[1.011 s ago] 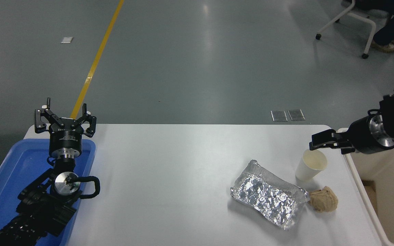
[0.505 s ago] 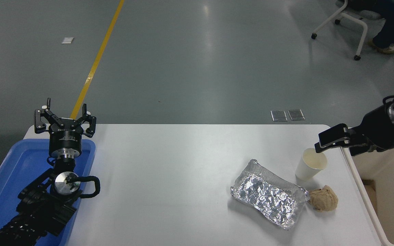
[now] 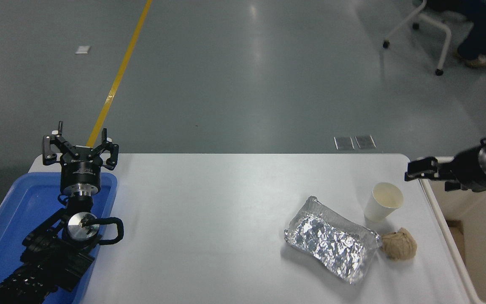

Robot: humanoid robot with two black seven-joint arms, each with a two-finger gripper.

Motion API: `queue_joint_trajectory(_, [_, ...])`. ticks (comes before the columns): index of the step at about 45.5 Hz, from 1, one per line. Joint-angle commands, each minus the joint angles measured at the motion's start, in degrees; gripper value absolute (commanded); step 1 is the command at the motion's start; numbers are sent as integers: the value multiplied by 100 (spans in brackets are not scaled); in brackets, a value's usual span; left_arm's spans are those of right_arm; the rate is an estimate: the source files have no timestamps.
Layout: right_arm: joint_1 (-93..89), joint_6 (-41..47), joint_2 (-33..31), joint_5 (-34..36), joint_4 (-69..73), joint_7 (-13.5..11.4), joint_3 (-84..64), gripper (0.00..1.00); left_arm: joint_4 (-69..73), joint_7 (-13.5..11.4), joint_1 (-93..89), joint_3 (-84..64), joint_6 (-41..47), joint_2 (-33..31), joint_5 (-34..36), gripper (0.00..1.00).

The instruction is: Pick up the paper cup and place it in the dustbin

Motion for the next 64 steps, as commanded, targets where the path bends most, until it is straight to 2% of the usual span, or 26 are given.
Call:
queue_joint_trajectory(1, [-1000, -214, 66, 582, -488, -7, 730, 100, 0, 1, 0, 0, 0, 0, 0, 99])
queue_joint_trajectory(14, [-2222, -513, 795, 635, -1858, -7, 1012, 100, 0, 1, 0, 0, 0, 0, -9, 99])
queue_joint_trajectory(30, [-2645, -522, 1050, 618, -2158, -7, 1039, 100, 0, 1, 0, 0, 0, 0, -9, 99])
queue_joint_trajectory(34, [-2750, -530, 1199, 618, -2298, -16, 1039, 86, 0, 1, 0, 0, 0, 0, -9, 99])
queue_joint_trajectory(37, [-2873, -565, 1349, 618, -2483, -16, 1048, 54, 0, 1, 0, 0, 0, 0, -9, 99])
queue_joint_trajectory(38, [-2891, -583, 1367, 618, -2527, -16, 1048, 40, 0, 1, 0, 0, 0, 0, -9, 99])
queue_joint_trajectory(40, [-2891, -601, 1376, 626, -2571, -16, 1048, 7, 0, 1, 0, 0, 0, 0, -9, 99])
queue_joint_trajectory(41, [-2882, -609, 1376, 626, -2571, -16, 1048, 0, 0, 1, 0, 0, 0, 0, -9, 99])
queue_joint_trajectory(55, [-2672, -592, 1270, 635, -2440, -7, 1294, 0, 0, 1, 0, 0, 0, 0, -9, 99])
queue_joint_trajectory(64, [-1732, -495, 541, 477, -1264, 37, 1189, 0, 0, 1, 0, 0, 0, 0, 0, 99])
